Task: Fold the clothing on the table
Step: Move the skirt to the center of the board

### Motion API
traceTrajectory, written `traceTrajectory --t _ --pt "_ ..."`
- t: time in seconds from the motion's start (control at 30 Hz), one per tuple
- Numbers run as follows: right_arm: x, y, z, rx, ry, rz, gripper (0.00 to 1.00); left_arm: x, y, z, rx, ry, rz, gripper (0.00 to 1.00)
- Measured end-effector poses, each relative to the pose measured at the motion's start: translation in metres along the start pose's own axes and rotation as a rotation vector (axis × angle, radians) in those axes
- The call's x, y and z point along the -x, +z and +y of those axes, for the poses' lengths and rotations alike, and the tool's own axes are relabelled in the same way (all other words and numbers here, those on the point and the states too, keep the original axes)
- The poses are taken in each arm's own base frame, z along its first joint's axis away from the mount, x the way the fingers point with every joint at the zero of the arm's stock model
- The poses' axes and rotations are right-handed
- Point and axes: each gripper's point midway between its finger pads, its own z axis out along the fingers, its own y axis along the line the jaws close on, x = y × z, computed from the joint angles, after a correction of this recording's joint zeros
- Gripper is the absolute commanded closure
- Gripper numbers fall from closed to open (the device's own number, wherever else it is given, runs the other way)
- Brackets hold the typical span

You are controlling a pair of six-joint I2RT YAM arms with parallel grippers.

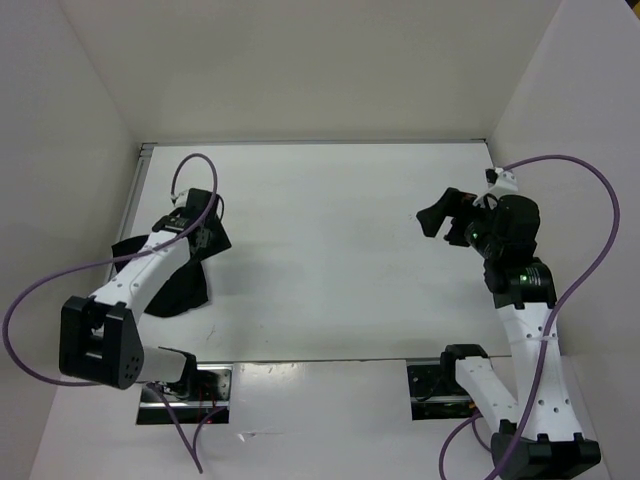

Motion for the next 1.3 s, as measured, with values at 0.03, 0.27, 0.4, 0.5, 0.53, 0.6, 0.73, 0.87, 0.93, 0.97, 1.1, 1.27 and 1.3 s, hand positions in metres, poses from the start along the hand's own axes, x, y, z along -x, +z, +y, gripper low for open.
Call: traceTrajectory --t 0.03,0.27,0.4,0.5,0.53,0.6,0.73,0.87,0.93,0.97,1.1,1.27,1.3 --pt "0.001 -0.001 0.0 -0.001 -0.002 -0.006 0.01 -0.005 0.007 0.009 0.052 0.007 0.02 0.24" --pt "0.004 -0.007 0.002 -0.002 -0.011 -0.031 0.01 -0.039 0.038 0.045 0.294 0.069 0.157 0.24" --pt "0.005 -0.01 0.004 0.002 -0.016 -0.043 0.01 -0.049 0.057 0.058 0.4 0.09 0.221 0.27" --pt "0.006 -0.012 0.004 0.001 -0.017 -0.049 0.01 -0.057 0.064 0.066 0.456 0.109 0.265 0.28" --pt "0.006 -0.012 0.004 -0.002 -0.018 -0.052 0.01 -0.056 0.064 0.065 0.458 0.1 0.261 0.3" --pt "0.006 -0.013 0.004 -0.002 -0.018 -0.054 0.01 -0.054 0.064 0.067 0.464 0.093 0.259 0.75" --pt "0.006 -0.013 0.003 -0.006 -0.017 -0.054 0.01 -0.054 0.063 0.07 0.473 0.091 0.265 1.0" --pt "0.006 -0.012 0.003 -0.007 -0.017 -0.051 0.01 -0.053 0.062 0.063 0.438 0.108 0.282 1.0" --pt "0.004 -0.01 0.003 -0.006 -0.018 -0.041 0.01 -0.043 0.056 0.039 0.356 0.137 0.27 1.0" --pt "0.003 -0.008 0.003 -0.006 -0.017 -0.037 0.01 -0.033 0.049 0.017 0.278 0.154 0.248 1.0" --pt "0.0 -0.002 0.0 -0.014 -0.011 -0.013 0.01 0.048 -0.036 -0.109 -0.238 0.189 -0.009 1.0" --pt "-0.002 0.0 -0.001 -0.017 -0.009 -0.005 0.01 0.132 -0.166 -0.166 -0.619 0.176 -0.311 1.0" --pt "-0.002 0.0 -0.001 -0.016 -0.009 -0.005 0.01 0.139 -0.179 -0.167 -0.647 0.173 -0.344 1.0"
